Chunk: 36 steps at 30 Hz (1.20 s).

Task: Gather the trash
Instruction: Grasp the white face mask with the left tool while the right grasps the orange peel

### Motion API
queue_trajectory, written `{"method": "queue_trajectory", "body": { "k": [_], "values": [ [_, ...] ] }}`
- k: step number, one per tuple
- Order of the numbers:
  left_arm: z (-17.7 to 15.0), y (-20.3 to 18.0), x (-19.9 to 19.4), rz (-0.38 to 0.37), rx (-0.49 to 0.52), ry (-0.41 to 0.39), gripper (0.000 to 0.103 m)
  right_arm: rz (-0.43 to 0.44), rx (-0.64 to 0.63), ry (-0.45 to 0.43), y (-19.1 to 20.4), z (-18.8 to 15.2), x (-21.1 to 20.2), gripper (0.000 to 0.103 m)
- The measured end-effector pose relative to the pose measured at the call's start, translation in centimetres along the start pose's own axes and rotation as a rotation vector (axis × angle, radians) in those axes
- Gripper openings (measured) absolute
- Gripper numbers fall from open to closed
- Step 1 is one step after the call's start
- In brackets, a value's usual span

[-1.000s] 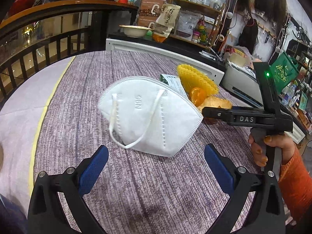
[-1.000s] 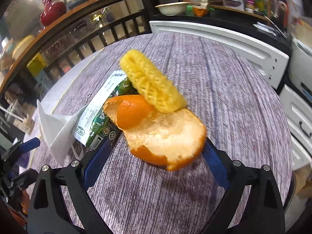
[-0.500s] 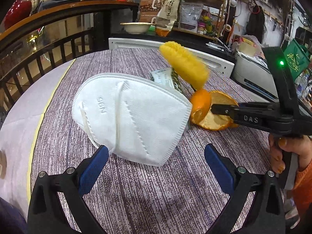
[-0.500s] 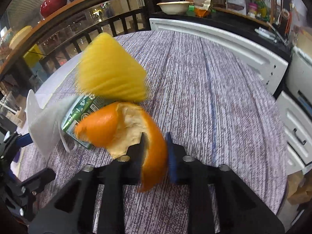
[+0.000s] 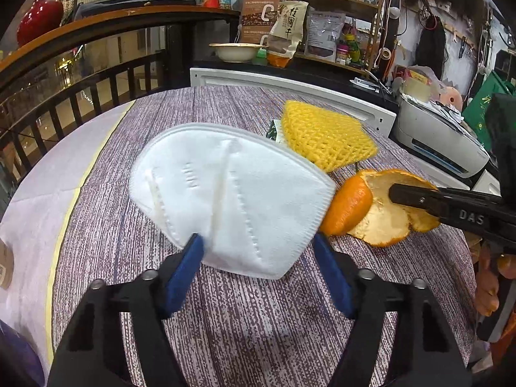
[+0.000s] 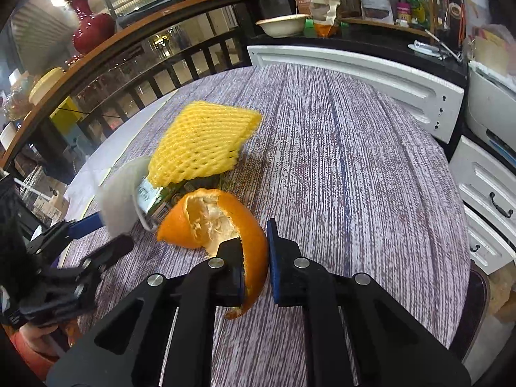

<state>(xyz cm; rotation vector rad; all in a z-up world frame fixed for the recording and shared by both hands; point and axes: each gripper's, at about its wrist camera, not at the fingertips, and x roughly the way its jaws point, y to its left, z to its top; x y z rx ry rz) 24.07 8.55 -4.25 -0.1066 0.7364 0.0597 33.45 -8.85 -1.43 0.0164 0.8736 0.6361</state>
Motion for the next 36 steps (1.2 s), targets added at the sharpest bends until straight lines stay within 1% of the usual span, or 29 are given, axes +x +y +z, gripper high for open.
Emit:
{"method": "queue_trajectory", "body": {
  "k": [2,3,4,5,7,8,9,11,14,16,21,28,36],
  "values": [
    [-0.1,0.5,-0.2,-0.025,-0.026,-0.004,0.054,0.006,0.006,-0.007,0.0,-0.3,-0.6,0.012],
    [-0.2,0.9,-0.4,-0.031,-0.042,-0.007,0.047,0.008,0.009,-0.007,0.0,-0.4,-0.7,0.012],
    [-0.2,1.1,-0.6,-0.035,-0.05,-0.01,0.041,0.01,0.014,-0.007,-0.1,-0.4,-0.9,0.012],
    [-0.3,1.4,-0.8,-0.036,-0.055,-0.015,0.039,0.013,0.02,-0.007,-0.1,-0.6,-1.1,0.012],
    [-0.3,1.7,-1.3,-0.04,-0.069,-0.027,0.028,0.018,0.025,-0.009,-0.1,-1.0,-1.5,0.012],
    [-0.4,2.0,-1.6,-0.043,-0.077,-0.032,0.024,0.019,0.027,-0.011,-0.1,-1.1,-1.7,0.012],
    [-0.4,2.2,-1.9,-0.047,-0.086,-0.036,0.016,0.021,0.029,-0.012,-0.1,-1.3,-1.9,0.012],
    [-0.6,2.8,-2.3,-0.049,-0.103,-0.042,0.016,0.025,0.032,-0.014,-0.1,-1.4,-2.1,0.012],
    [-1.0,3.9,-3.2,-0.054,-0.134,-0.057,0.013,0.03,0.039,-0.023,-0.2,-1.6,-2.6,0.012],
    [-1.1,4.5,-3.7,-0.053,-0.148,-0.068,0.009,0.031,0.042,-0.029,-0.1,-1.8,-3.0,0.012],
    [-1.5,5.9,-4.5,-0.064,-0.181,-0.079,0.005,0.035,0.047,-0.036,-0.1,-2.4,-3.6,0.012],
    [-2.0,6.4,-6.2,-0.081,-0.188,-0.109,0.004,0.048,0.047,-0.047,0.0,-3.0,-4.5,0.012],
    [-1.7,5.8,-8.5,-0.105,-0.177,-0.159,0.004,0.059,0.015,-0.08,0.7,-3.9,-7.0,0.012]
  ]
}}
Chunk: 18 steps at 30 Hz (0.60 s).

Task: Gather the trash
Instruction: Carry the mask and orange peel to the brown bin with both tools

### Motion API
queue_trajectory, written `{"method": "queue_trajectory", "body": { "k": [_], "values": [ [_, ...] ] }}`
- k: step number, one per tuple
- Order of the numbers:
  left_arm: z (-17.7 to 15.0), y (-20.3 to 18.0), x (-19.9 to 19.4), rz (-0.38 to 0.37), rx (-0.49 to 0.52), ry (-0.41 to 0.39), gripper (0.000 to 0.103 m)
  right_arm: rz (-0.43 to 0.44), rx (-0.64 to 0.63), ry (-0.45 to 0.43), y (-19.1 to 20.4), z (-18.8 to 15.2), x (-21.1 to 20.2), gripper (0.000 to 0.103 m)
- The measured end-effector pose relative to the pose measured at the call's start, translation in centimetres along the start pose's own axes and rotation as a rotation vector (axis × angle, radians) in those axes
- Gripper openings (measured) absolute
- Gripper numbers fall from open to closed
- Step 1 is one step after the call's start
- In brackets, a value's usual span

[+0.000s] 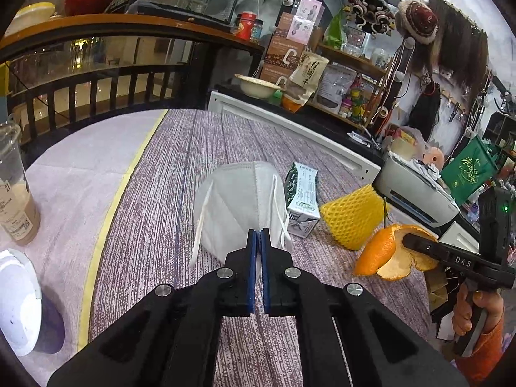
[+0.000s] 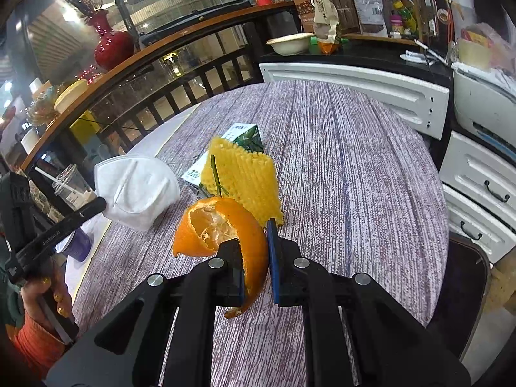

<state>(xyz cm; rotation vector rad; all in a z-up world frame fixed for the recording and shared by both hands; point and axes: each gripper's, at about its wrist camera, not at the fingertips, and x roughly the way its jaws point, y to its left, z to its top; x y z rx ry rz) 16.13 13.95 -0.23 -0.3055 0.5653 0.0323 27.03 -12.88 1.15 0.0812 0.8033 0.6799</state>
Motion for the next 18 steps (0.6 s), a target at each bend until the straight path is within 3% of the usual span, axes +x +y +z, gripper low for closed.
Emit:
{"method": "queue_trajectory", "body": {
  "k": [10,18],
  "values": [
    [0.8,-2.3,-1.3,-0.064,0.033,-0.041,0.004,-0.032,0.018,-0.066,-1.3,-0.4,-3.7,0.012],
    [1.2,-5.4,-2.1,-0.142,0.076,-0.062,0.003,-0.121,0.11,-0.13,-6.0,-1.3,-7.7,0.012]
  ]
}}
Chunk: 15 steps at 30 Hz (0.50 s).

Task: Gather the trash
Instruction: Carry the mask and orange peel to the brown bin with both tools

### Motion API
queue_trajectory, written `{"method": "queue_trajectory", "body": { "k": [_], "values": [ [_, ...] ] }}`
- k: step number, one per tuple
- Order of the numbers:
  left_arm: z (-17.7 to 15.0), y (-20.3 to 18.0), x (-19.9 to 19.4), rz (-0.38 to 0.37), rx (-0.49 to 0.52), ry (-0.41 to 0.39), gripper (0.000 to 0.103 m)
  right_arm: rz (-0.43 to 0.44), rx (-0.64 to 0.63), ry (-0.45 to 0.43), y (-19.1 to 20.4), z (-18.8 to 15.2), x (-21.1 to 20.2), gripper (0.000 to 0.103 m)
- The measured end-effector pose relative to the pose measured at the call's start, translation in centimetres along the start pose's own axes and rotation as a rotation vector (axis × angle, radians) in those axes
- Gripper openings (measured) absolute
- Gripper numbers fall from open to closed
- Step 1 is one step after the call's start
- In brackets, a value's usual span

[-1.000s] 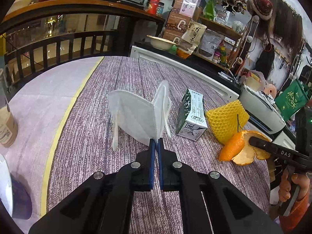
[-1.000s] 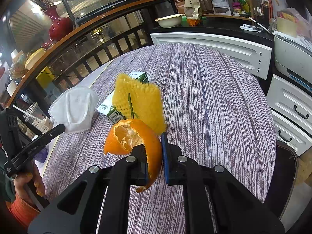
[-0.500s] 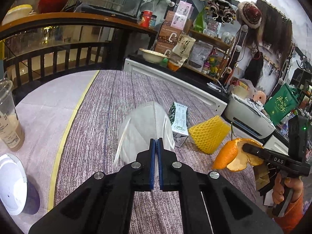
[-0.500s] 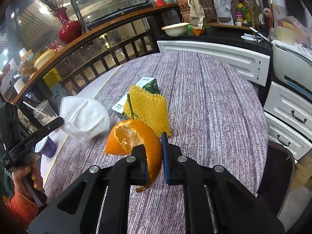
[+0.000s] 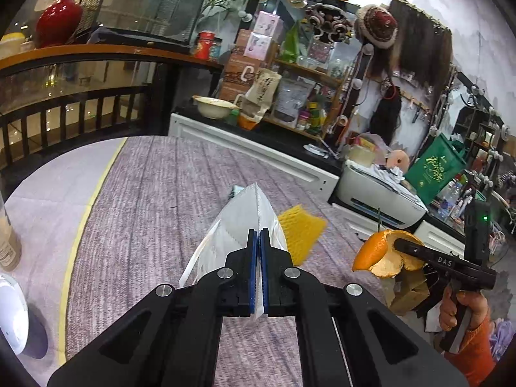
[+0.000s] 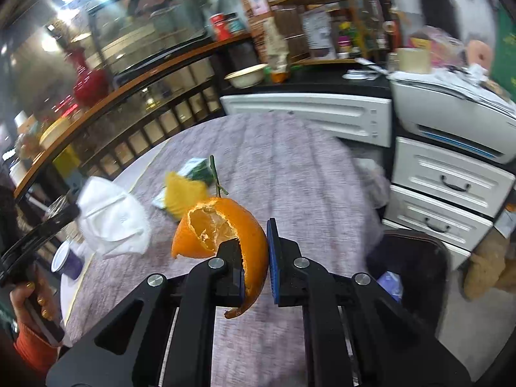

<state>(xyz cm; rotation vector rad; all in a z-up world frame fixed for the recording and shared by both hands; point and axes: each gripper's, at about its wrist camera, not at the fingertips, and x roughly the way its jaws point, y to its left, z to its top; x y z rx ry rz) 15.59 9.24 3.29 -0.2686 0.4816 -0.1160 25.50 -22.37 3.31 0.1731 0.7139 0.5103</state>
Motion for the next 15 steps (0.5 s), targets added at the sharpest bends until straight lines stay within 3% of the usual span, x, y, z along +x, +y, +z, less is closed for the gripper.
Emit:
{"method": "queue_trajectory", "body": {
  "k": [5,9,15],
  "values": [
    [0.2,-3.3,0.6,-0.079,0.043,0.005,0.004,-0.096,0.078,-0.017,-4.4,-0.5,-1.7,0.012],
    [0.1,-6.0,1.3,-0.148,0.07,0.018,0.004,-0.225,0.13,-0.013,-8.5,-1.6,-2.3,0.012],
    [0.0,-10.6,2.5,-0.242,0.12,0.029,0.004,-0.364,0.218,0.09,-14.3,-4.4,0.2,0.012]
  ]
}}
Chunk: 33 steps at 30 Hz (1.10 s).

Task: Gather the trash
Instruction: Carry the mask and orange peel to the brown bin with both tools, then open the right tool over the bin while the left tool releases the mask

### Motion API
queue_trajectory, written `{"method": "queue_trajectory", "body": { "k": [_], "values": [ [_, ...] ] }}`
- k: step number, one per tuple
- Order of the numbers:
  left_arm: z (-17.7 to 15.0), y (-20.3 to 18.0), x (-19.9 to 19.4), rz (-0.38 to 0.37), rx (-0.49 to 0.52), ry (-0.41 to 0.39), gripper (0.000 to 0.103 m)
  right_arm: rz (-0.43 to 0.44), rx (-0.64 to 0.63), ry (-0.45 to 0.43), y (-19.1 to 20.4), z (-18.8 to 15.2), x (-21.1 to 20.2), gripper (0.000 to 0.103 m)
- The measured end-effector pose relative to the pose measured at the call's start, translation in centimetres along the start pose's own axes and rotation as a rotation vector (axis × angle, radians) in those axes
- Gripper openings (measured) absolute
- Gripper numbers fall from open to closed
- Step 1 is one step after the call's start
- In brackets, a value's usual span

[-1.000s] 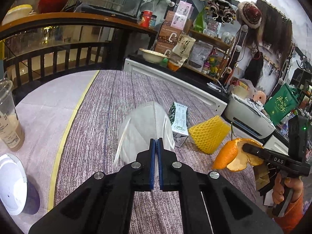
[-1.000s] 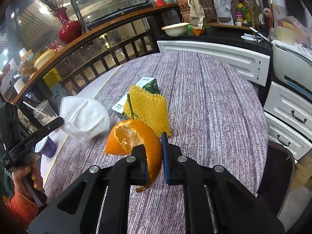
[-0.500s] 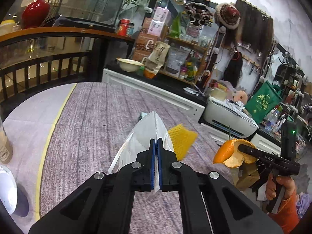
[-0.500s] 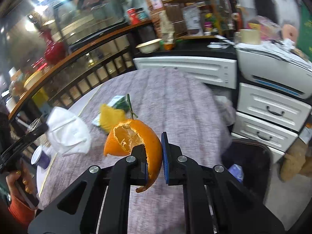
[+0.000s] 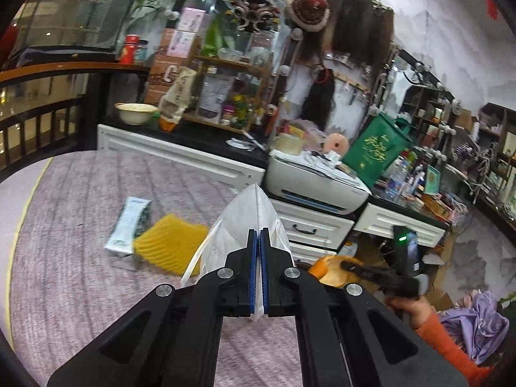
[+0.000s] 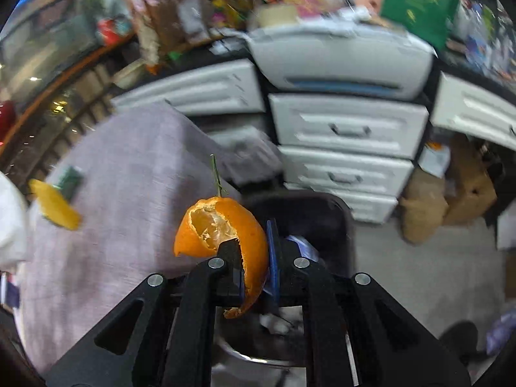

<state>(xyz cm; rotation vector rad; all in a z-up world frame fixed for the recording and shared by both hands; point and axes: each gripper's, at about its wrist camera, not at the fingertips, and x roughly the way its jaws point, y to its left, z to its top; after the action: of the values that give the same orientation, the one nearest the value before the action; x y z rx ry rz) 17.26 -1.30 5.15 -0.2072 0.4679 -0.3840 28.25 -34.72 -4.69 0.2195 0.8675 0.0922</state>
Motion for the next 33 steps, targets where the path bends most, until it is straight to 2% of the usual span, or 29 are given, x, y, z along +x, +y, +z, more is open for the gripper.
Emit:
{"method": "queue_trajectory", "body": {
  "k": [5,11,15,16,18,19,25,30,33],
  "values": [
    [-0.3,-3.0,2.6,-0.062,0.025,0.035,0.003,-0.053,0.05,0.123,-3.1,-2.1,4.6,0.012],
    [-1.2,-5.4,5.2,-0.11,0.03,0.083,0.004,-0.086,0.051,0.232,-4.0,-4.3,8.8,0.012],
    [-2.2,-6.8,6.9,-0.135,0.046,0.12,0.003,-0.092,0.04,0.276,-4.2,-5.2,10.4,0.025],
    [-2.4,-7.1,7.2,-0.141,0.05,0.127,0.004,-0.089,0.034,0.289,-4.2,-5.5,10.7,0.036],
    [-2.8,-8.0,8.2,-0.153,0.062,0.141,0.004,-0.095,0.025,0.278,-4.2,-5.8,10.5,0.051],
    [-3.0,-8.4,8.6,-0.158,0.07,0.148,0.003,-0.104,0.021,0.264,-4.2,-5.9,10.2,0.052],
    [-4.4,-10.3,11.3,-0.178,0.094,0.2,0.003,-0.116,0.095,0.196,-6.7,-6.1,7.4,0.055],
    [-5.8,-12.2,13.4,-0.206,0.119,0.253,0.003,-0.165,0.158,0.127,-10.0,-6.7,4.2,0.055],
    [-6.5,-13.3,14.1,-0.207,0.143,0.266,0.004,-0.172,0.193,0.117,-11.6,-7.2,3.2,0.056]
  ]
}}
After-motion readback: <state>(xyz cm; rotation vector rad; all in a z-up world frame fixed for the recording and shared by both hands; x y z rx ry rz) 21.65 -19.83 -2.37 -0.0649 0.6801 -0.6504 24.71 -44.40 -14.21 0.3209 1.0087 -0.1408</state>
